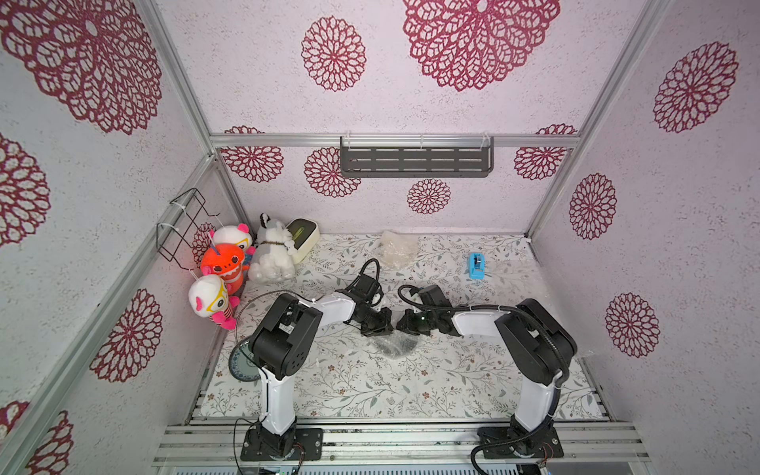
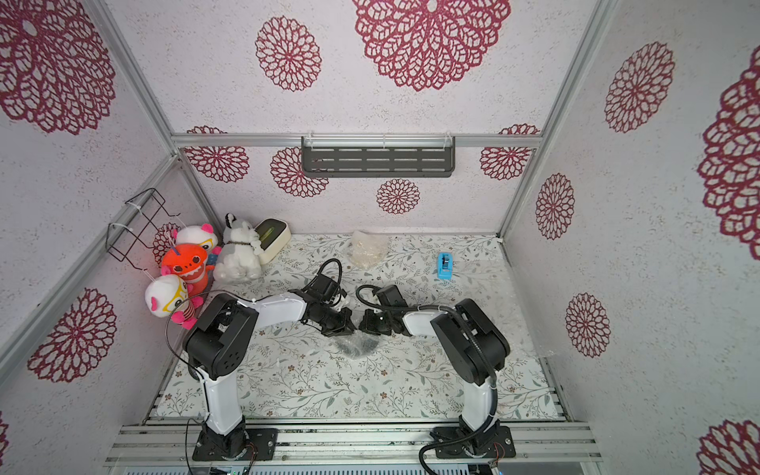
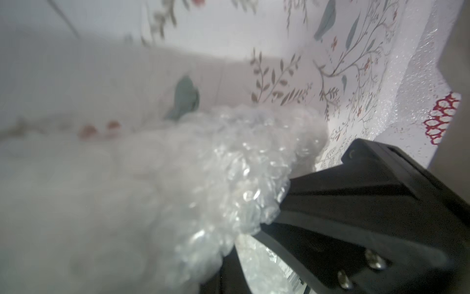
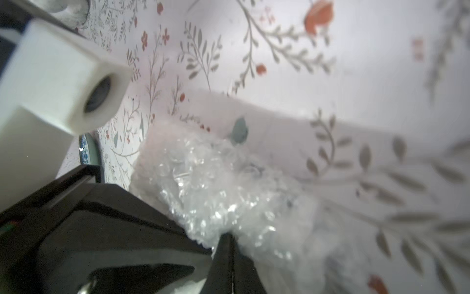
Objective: Wrap dinner plates in bubble wrap
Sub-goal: Wrap the plate in the bubble wrap.
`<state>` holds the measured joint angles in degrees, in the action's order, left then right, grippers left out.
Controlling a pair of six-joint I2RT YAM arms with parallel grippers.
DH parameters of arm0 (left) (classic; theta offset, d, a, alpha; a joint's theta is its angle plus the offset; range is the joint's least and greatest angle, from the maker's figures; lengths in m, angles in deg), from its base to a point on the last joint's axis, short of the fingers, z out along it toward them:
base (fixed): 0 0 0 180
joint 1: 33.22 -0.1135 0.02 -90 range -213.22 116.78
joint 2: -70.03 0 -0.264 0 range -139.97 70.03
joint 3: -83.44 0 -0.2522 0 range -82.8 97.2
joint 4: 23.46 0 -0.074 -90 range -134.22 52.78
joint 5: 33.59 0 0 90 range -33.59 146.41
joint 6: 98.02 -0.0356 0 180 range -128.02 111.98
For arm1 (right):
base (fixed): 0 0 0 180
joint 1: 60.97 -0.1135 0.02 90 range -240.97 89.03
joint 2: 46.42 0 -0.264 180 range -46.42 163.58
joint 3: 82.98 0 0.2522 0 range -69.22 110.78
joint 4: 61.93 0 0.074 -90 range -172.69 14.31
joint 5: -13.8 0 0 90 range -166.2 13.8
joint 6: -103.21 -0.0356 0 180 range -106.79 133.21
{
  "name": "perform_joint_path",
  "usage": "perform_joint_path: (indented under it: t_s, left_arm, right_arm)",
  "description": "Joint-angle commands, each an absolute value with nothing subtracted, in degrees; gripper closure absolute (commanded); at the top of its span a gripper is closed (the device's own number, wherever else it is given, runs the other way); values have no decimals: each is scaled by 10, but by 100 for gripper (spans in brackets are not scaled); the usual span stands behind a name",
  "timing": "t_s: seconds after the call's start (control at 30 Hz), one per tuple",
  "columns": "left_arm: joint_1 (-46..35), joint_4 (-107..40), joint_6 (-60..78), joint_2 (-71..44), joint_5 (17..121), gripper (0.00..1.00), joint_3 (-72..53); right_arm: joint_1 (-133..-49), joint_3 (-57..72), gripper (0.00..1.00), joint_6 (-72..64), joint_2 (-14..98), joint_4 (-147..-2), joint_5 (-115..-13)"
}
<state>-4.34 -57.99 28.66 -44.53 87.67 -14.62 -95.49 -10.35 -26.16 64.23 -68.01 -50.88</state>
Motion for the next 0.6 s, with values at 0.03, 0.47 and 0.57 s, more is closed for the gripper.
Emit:
perform_joint_path:
  t_s: [0.03,0.47,0.57]
  left_arm:
    - [-96,-642,223,-495,802,100,-102]
    - [-4,-583,296,-375,892,100,-201]
    - [0,-582,301,-306,869,99,-187]
  right_arm:
    - [-917,-17,93,-195,735,-796,-612]
    - [-948,-159,89,-203,596,-729,-560]
    - [-948,-170,89,-204,596,-724,-571]
